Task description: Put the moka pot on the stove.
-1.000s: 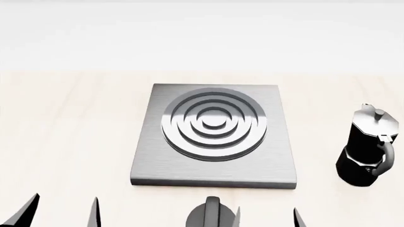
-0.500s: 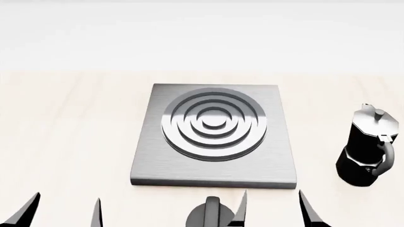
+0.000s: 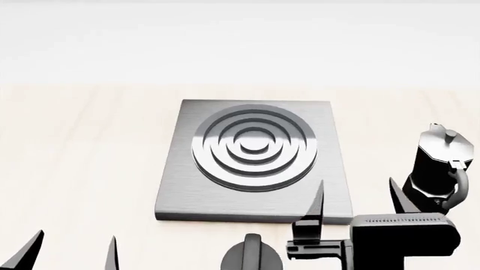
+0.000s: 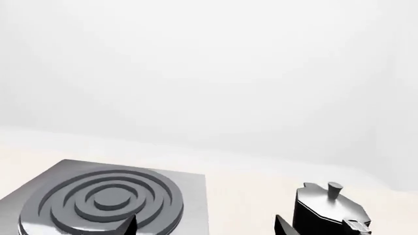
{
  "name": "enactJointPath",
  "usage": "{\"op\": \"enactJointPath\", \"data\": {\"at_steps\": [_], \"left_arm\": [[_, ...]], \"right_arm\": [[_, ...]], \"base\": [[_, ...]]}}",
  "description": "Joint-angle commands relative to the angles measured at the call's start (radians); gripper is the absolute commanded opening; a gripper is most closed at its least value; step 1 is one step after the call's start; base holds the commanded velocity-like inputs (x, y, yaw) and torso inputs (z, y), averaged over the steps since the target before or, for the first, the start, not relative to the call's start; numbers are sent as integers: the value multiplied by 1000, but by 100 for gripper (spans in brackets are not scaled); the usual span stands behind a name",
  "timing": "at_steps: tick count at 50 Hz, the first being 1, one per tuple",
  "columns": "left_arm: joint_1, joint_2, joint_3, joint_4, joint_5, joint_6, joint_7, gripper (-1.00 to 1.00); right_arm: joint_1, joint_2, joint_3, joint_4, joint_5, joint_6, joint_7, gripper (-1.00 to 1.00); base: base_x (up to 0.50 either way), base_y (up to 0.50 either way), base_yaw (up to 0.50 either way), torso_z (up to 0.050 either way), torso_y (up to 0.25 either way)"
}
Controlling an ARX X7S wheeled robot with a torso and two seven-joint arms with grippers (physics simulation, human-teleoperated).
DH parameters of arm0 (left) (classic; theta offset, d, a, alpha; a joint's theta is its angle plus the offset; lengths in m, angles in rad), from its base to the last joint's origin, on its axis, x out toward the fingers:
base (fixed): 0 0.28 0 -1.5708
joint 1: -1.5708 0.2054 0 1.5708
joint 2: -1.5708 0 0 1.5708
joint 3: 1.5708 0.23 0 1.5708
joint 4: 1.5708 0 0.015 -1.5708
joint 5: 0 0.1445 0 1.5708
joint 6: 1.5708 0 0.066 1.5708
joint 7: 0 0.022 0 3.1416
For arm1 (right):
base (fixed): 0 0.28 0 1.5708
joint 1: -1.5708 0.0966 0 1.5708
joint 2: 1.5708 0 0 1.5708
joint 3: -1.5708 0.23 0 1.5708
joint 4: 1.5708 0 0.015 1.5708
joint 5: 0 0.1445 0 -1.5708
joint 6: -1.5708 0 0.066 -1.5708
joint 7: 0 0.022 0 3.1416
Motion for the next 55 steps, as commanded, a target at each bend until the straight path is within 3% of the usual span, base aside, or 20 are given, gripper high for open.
{"op": "enactJointPath", "data": {"at_steps": [1, 21, 55], "left_arm": [[2, -8, -3, -9, -41, 12, 5, 100], [1, -28, 14, -21, -57, 21, -17, 100], [1, -55, 35, -14, -78, 16, -52, 100]], "right_arm": [[28, 41, 22, -110, 1, 94, -15, 100], [60, 102, 151, -159, 82, 205, -8, 100], [97, 142, 271, 2, 185, 220, -34, 100]], "base": [[0, 0, 0, 0, 0], [0, 0, 0, 0, 0], [0, 0, 0, 0, 0]]}}
